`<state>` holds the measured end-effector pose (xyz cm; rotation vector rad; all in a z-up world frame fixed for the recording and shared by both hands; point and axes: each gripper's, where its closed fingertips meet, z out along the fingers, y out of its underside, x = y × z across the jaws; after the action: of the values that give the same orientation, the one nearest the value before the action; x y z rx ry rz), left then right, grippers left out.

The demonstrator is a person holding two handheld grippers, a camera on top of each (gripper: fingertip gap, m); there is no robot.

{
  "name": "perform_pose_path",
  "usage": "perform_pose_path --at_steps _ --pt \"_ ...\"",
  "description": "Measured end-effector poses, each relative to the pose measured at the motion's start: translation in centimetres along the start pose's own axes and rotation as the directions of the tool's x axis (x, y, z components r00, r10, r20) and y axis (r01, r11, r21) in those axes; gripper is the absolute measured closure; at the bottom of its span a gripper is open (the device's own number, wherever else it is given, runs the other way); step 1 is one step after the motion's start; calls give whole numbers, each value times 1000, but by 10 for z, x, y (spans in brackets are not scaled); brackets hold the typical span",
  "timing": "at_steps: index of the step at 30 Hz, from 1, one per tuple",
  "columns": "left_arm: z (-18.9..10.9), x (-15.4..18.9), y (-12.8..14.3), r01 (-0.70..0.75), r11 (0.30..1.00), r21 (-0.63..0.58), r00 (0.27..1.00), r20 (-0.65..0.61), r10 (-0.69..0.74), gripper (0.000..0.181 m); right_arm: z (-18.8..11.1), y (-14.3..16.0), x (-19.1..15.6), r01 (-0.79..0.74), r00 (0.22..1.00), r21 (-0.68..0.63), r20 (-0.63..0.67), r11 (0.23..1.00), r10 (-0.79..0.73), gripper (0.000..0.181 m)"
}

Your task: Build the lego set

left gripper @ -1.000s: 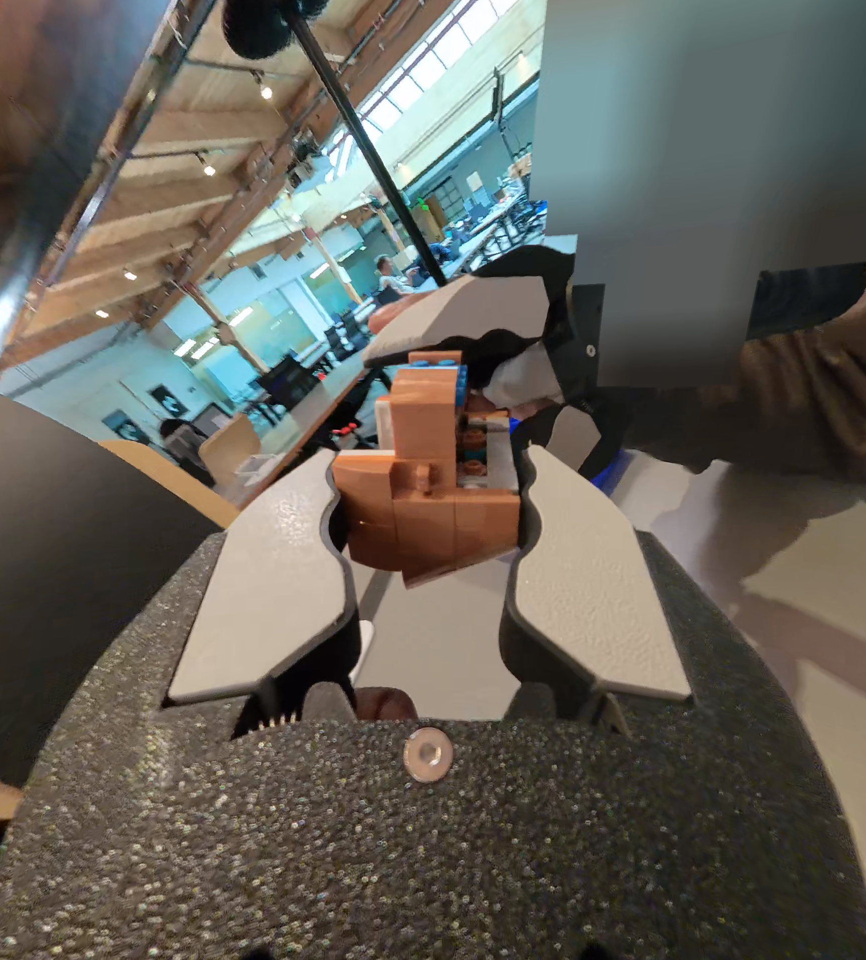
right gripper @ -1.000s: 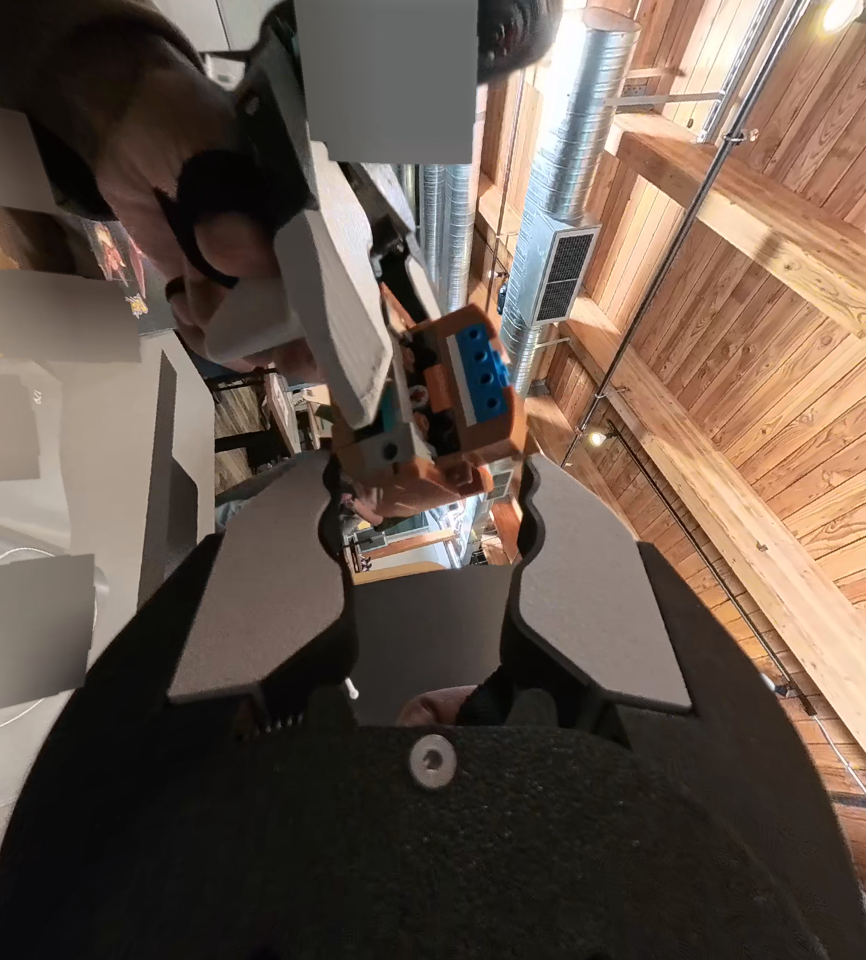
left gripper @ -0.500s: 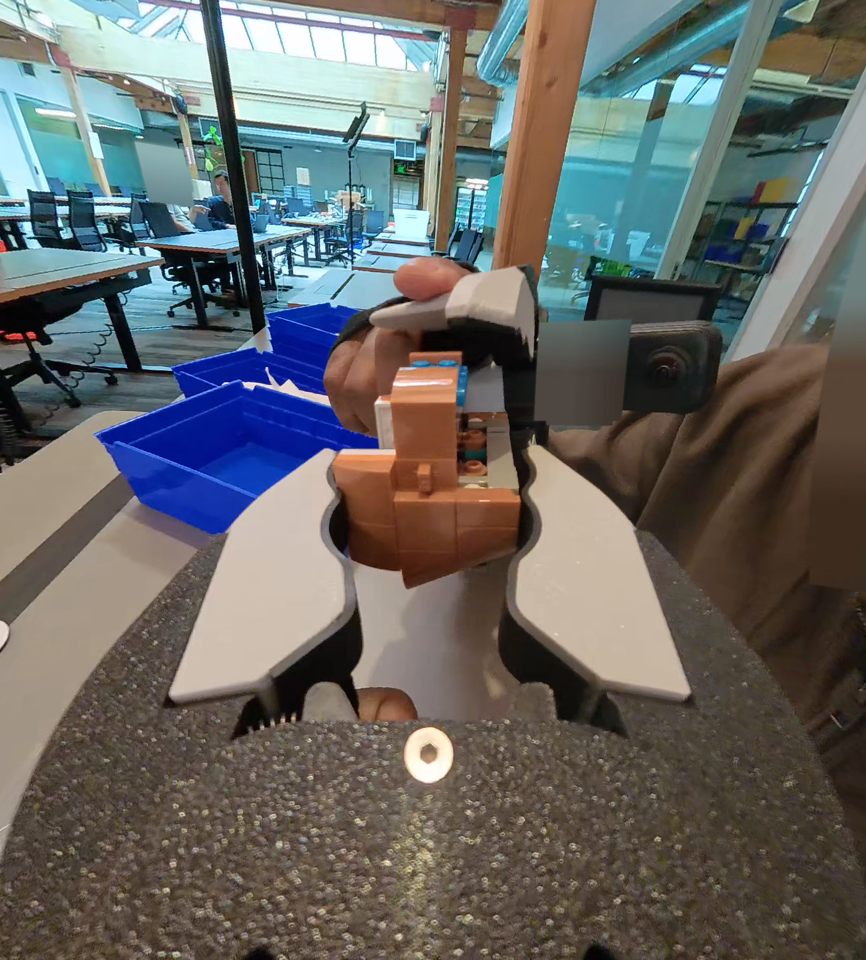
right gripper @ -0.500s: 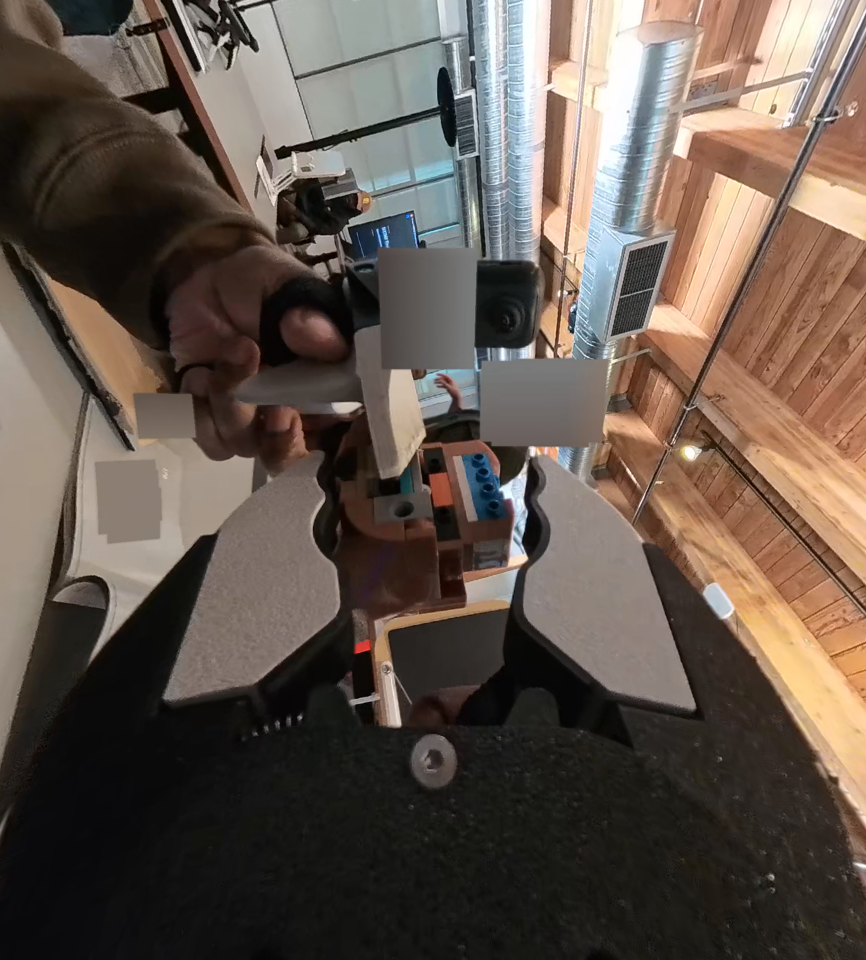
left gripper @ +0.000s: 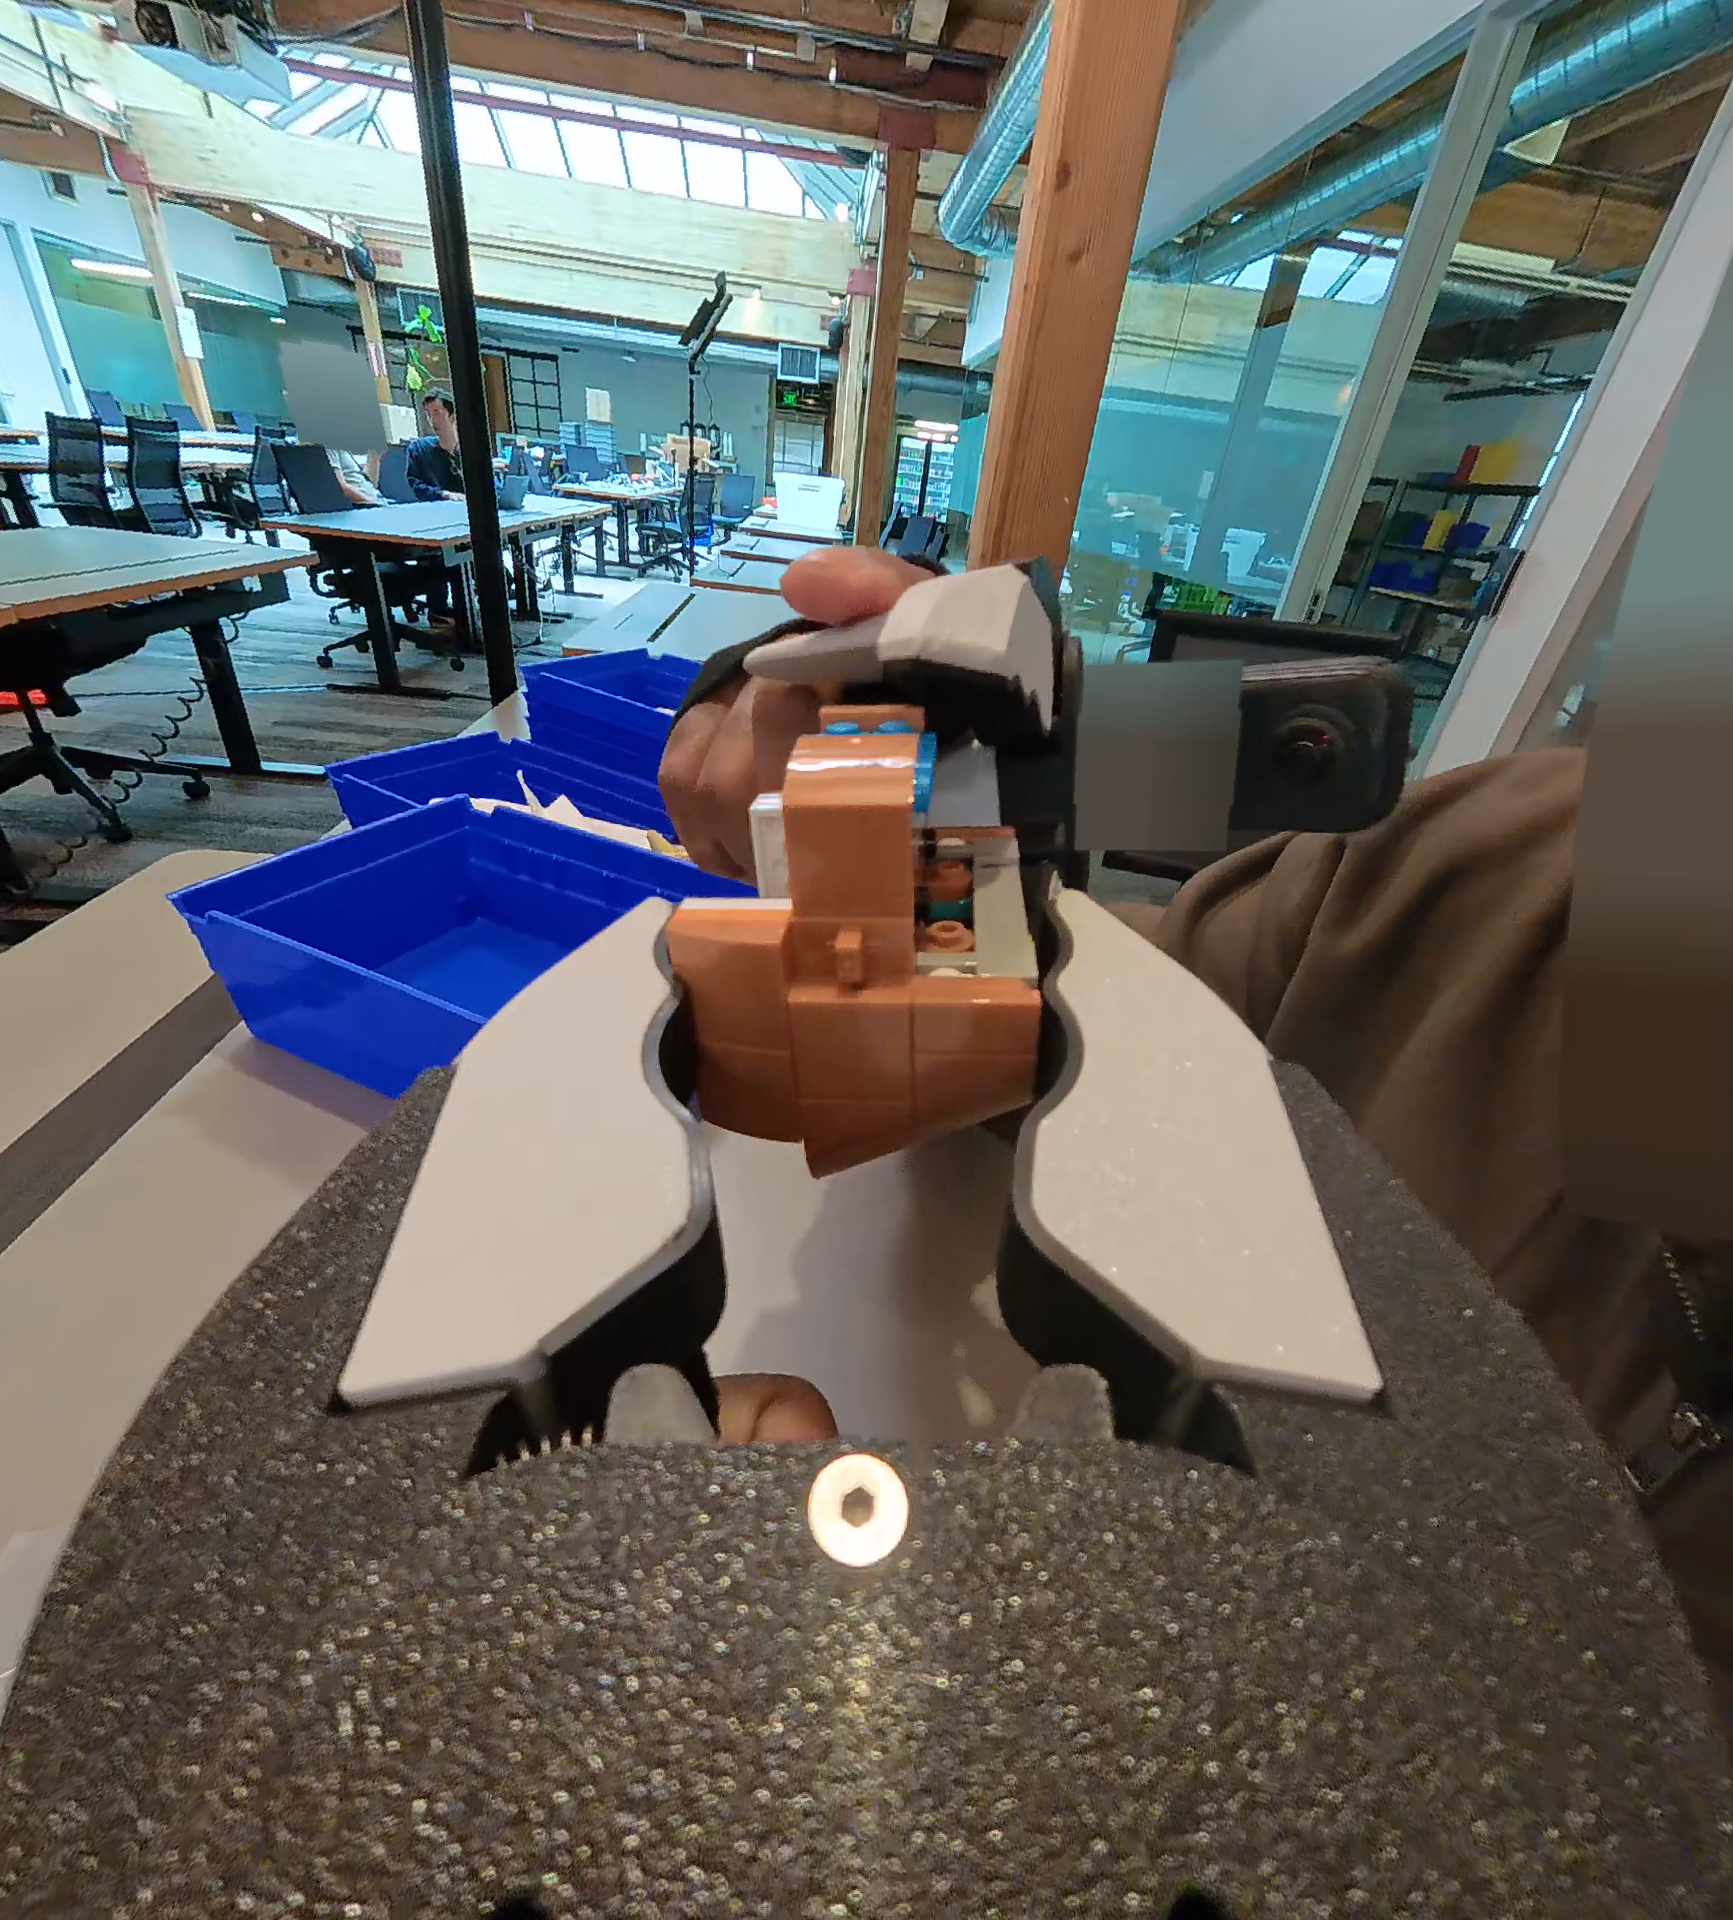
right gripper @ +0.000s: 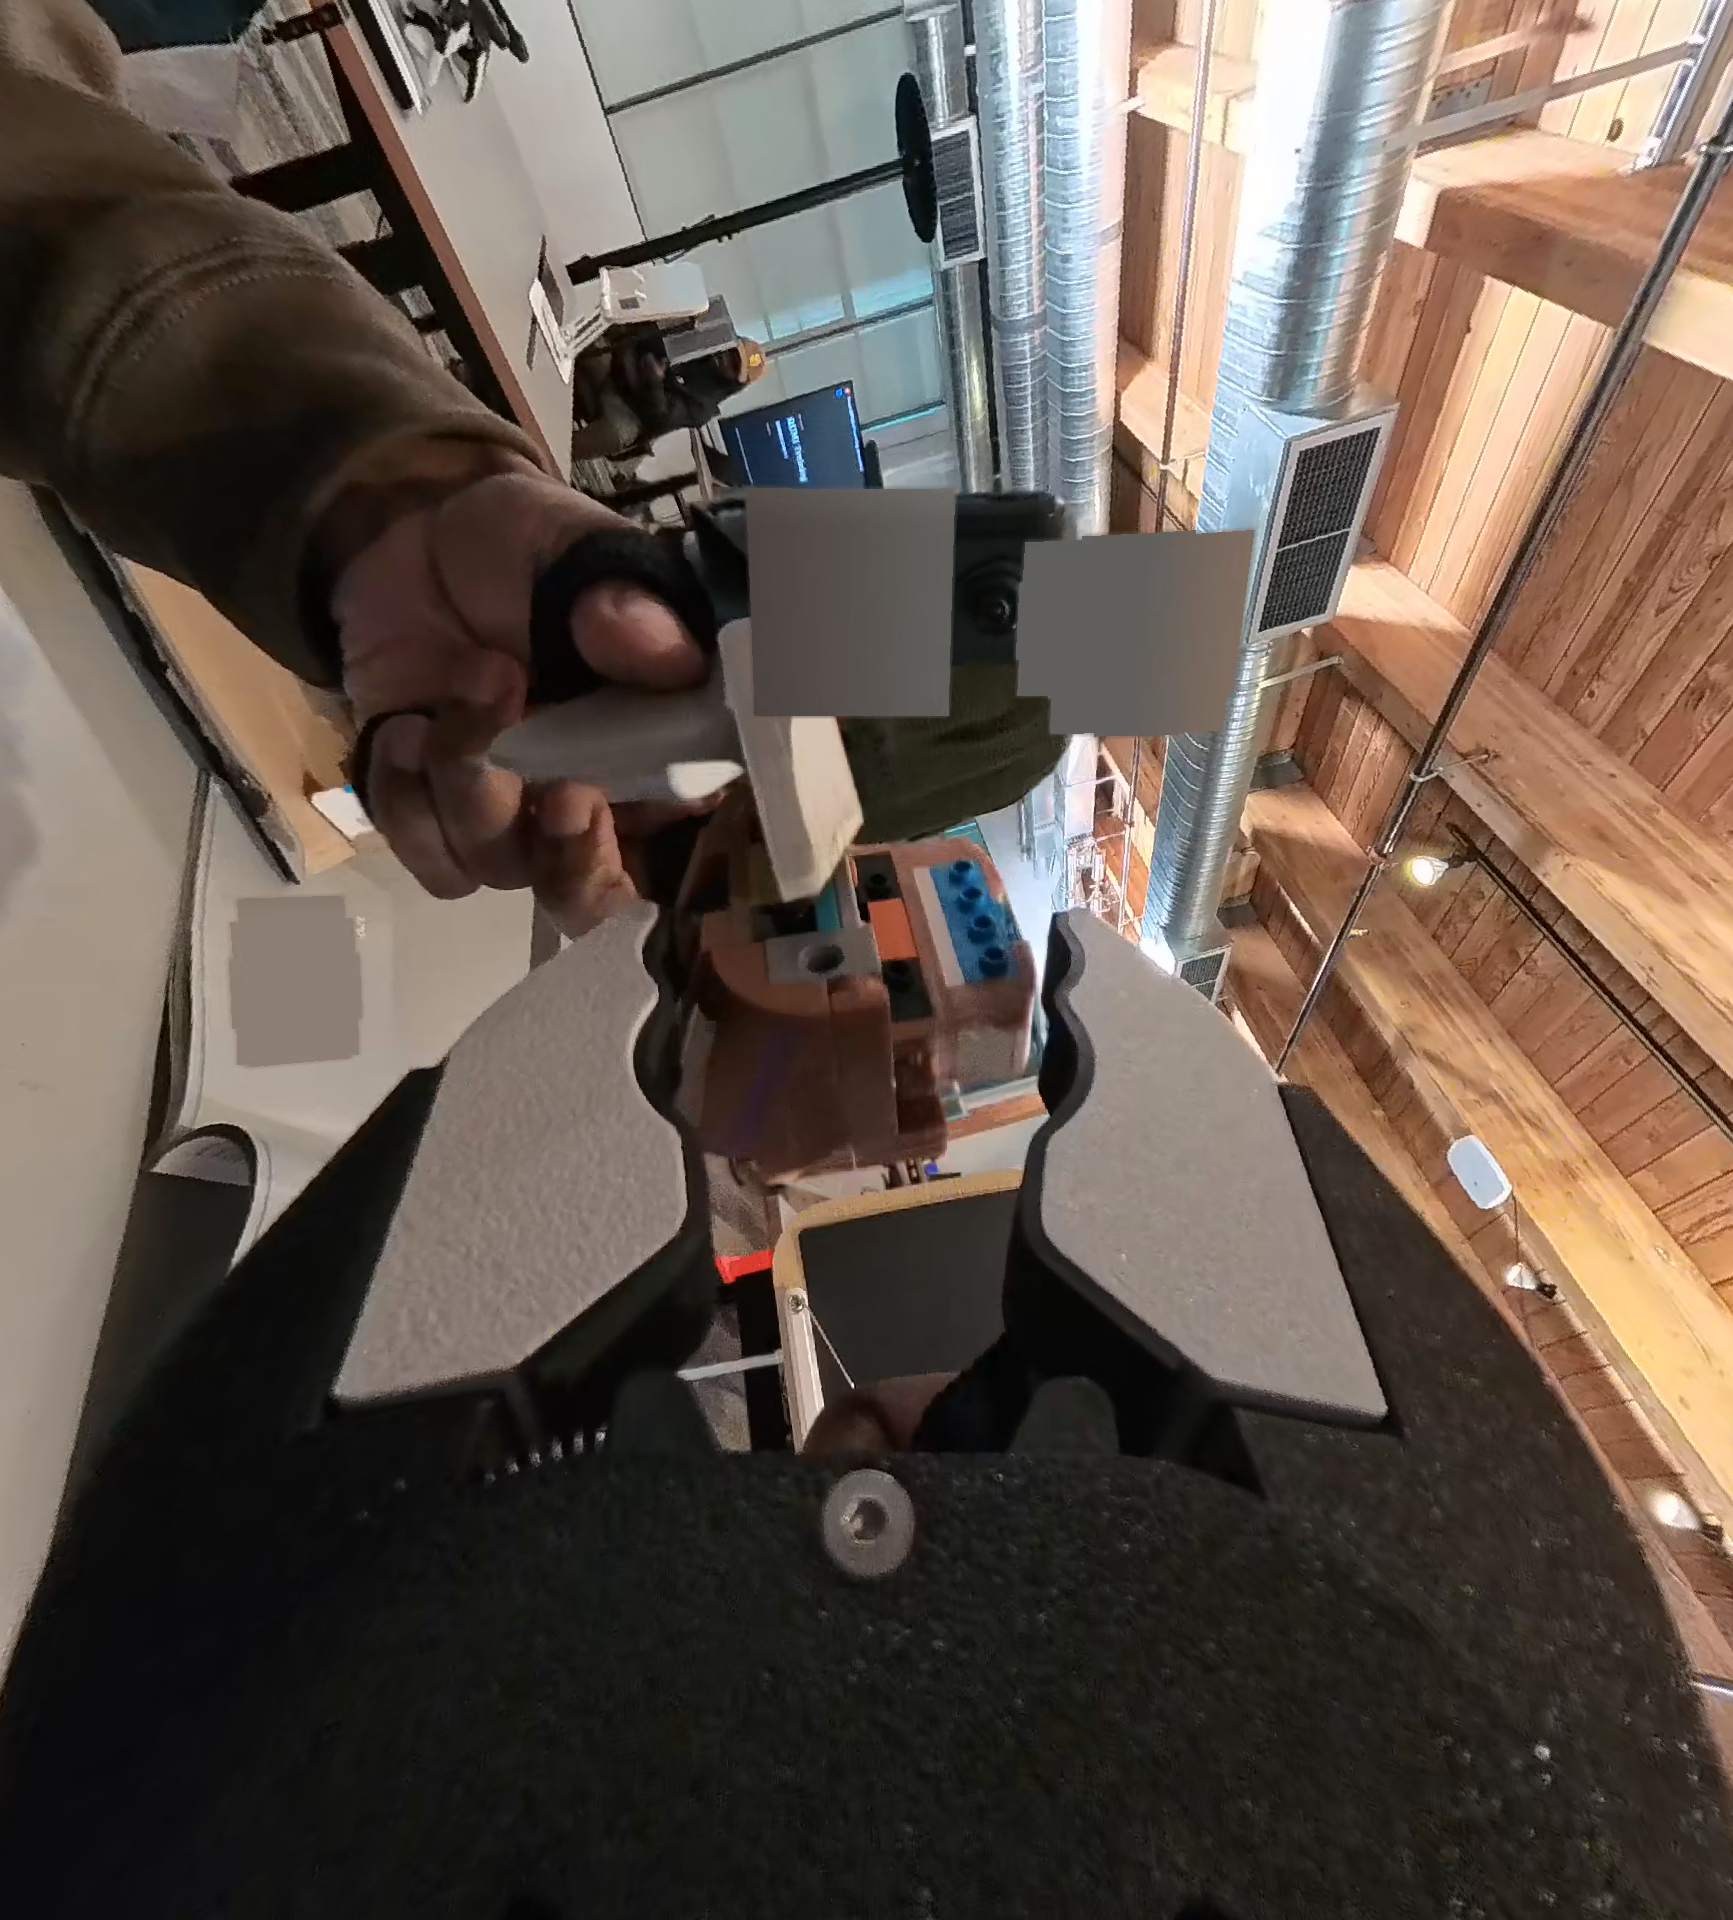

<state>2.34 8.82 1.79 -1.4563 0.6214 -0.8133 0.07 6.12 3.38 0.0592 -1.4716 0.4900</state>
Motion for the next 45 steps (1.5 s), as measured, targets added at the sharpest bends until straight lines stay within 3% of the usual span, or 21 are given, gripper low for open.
perform_pose_path --at_steps 45 --pt "-2 2 -4 -3 1000 10 1000 1 3 118 -2 3 0 -41 999 7 21 999 41 115"
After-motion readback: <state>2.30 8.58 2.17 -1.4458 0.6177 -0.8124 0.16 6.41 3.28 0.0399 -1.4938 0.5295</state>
